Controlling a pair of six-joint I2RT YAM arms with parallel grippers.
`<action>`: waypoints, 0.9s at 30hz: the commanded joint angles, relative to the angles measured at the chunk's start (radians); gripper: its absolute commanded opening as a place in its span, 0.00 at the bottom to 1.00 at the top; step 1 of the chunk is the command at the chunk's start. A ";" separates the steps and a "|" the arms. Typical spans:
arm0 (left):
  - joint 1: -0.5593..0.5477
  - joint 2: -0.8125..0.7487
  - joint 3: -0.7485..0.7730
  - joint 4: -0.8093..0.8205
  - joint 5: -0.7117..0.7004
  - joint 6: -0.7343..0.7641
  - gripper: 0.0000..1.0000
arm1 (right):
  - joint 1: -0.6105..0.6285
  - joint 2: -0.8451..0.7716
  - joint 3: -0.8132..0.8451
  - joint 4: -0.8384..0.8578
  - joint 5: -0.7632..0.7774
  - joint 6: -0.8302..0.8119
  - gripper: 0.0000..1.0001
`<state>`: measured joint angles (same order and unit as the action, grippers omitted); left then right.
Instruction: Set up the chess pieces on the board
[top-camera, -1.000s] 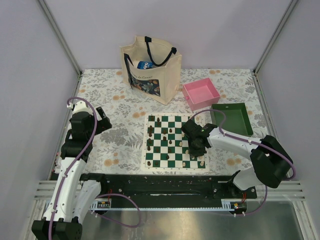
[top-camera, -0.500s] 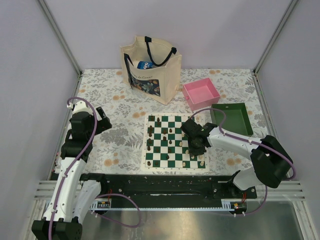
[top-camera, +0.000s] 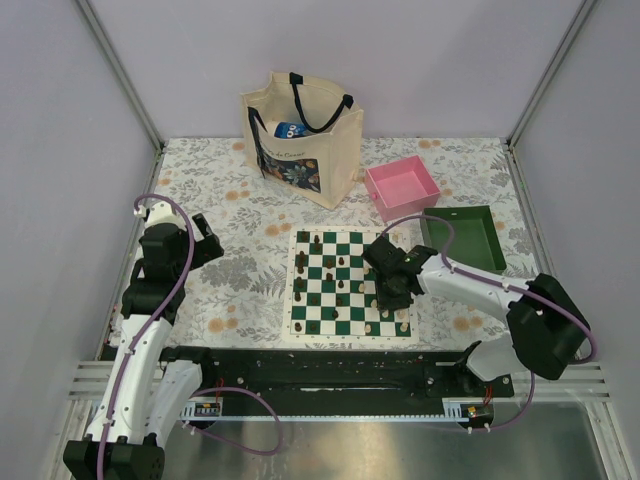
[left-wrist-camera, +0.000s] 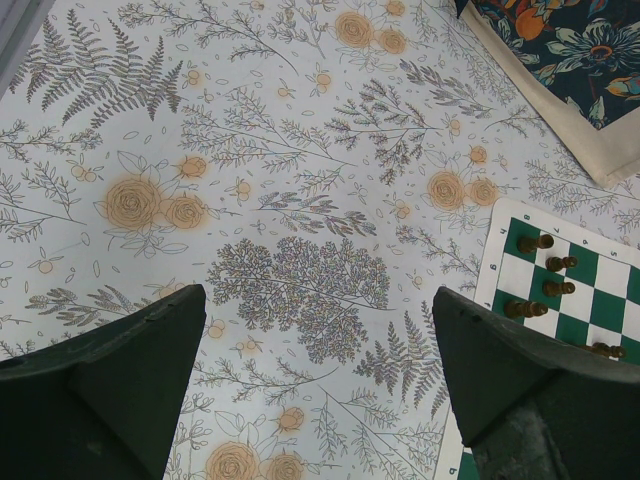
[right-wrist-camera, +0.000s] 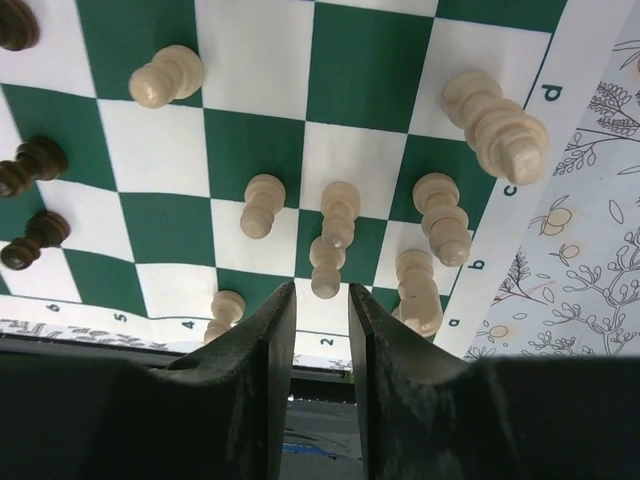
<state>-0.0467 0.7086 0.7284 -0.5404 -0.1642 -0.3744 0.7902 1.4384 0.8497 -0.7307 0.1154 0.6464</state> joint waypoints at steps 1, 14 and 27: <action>0.005 -0.003 0.016 0.042 0.005 -0.004 0.99 | 0.018 -0.087 0.049 -0.019 0.029 -0.008 0.38; 0.005 -0.011 0.014 0.040 0.005 -0.006 0.99 | 0.132 -0.013 0.101 -0.010 -0.089 -0.014 0.44; 0.005 -0.015 0.014 0.040 0.002 -0.006 0.99 | 0.145 0.094 0.129 -0.022 -0.163 -0.059 0.47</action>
<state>-0.0463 0.7086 0.7284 -0.5404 -0.1642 -0.3744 0.9234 1.5055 0.9310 -0.7490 -0.0177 0.6132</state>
